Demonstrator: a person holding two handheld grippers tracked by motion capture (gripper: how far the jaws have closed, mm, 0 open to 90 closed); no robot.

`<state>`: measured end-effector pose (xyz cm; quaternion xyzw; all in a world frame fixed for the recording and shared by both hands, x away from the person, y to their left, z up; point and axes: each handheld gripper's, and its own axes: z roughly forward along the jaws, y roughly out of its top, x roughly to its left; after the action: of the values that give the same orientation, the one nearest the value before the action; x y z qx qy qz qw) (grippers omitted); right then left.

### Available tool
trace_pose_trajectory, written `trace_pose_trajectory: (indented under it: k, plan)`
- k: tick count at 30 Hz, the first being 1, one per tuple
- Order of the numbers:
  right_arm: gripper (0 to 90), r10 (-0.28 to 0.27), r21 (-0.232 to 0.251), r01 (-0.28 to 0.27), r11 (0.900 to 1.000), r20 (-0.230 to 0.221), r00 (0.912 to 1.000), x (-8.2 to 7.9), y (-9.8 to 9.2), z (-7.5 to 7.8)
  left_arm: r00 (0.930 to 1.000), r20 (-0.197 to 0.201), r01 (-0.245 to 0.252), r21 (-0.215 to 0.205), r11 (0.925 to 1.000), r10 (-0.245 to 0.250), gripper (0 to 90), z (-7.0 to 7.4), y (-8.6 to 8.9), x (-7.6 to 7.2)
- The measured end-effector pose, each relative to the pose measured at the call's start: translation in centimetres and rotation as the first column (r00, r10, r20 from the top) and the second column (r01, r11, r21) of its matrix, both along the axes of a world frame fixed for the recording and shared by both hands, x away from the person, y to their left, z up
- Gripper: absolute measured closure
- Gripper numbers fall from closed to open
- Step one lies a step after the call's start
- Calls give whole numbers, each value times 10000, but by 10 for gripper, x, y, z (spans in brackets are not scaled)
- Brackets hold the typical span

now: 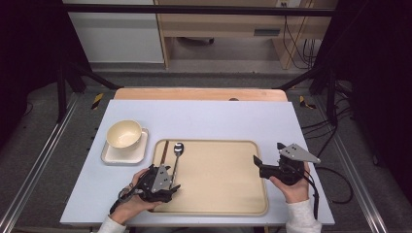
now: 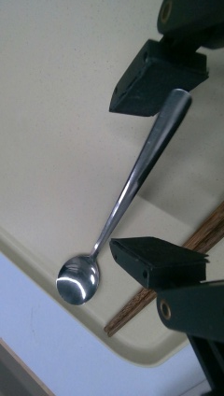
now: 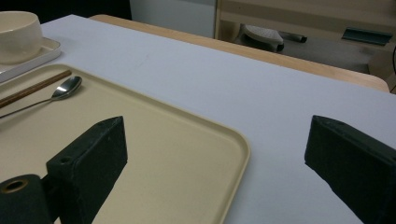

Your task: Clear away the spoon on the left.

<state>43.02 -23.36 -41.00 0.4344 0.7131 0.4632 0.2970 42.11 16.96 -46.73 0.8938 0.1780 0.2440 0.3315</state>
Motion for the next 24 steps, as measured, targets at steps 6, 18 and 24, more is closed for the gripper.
trace_pose_trajectory:
  k: [6, 18, 24]
  plan:
    - [61, 5, -6, -5, 10000, 13, 10000, 0, 0, 0, 9998, -201, 39, -95, 9999, -40, 246, 0, -1, 0]
    - [60, 4, 7, -4, 10000, 15, 10000, 0, 0, 0, 9971, -321, -727, -1548, 9853, 686, 255, 19, 17, 4]
    - [59, 4, 21, -4, 10000, 3, 10000, 0, 0, 0, 9929, -200, -1190, -2111, 9702, 1174, 257, 29, 30, 6]
